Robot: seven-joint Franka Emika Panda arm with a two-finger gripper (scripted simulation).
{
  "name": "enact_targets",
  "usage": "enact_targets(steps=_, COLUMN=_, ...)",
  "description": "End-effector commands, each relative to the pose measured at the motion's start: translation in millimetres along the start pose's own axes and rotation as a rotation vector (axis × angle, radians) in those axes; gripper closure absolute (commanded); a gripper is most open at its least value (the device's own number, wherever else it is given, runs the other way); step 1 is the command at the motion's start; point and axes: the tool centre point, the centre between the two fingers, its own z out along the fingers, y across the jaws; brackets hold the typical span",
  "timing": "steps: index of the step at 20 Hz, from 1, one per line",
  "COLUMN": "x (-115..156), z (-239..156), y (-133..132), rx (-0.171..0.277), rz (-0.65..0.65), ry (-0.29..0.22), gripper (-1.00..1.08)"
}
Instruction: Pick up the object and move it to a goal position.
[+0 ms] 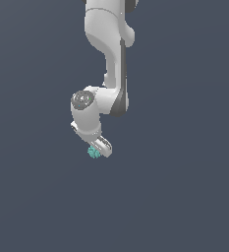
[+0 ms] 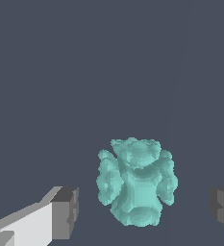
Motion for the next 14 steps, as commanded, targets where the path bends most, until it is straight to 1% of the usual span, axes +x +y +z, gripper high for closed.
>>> enact_targets(steps=1, x=-1, z=14, y=1, rx=-0.001, rz=0.002, ry=-0.001, gripper=-0.92)
enact_targets(steps=5, x=-1, z=30, y=1, rx=-0.001, rz=0.003, ry=-0.001, gripper=-0.92)
enact_targets(steps=9, x=0, z=34, y=0, rx=-0.001, rz=0.004, ry=-0.001, gripper=-0.92)
enact_targets(steps=10, x=0, z=34, y=0, rx=-0.001, rz=0.004, ry=-0.001, gripper=1.08)
enact_targets(steps=14, x=0, z=34, y=0, rx=-0.001, rz=0.004, ry=-0.001, gripper=1.08)
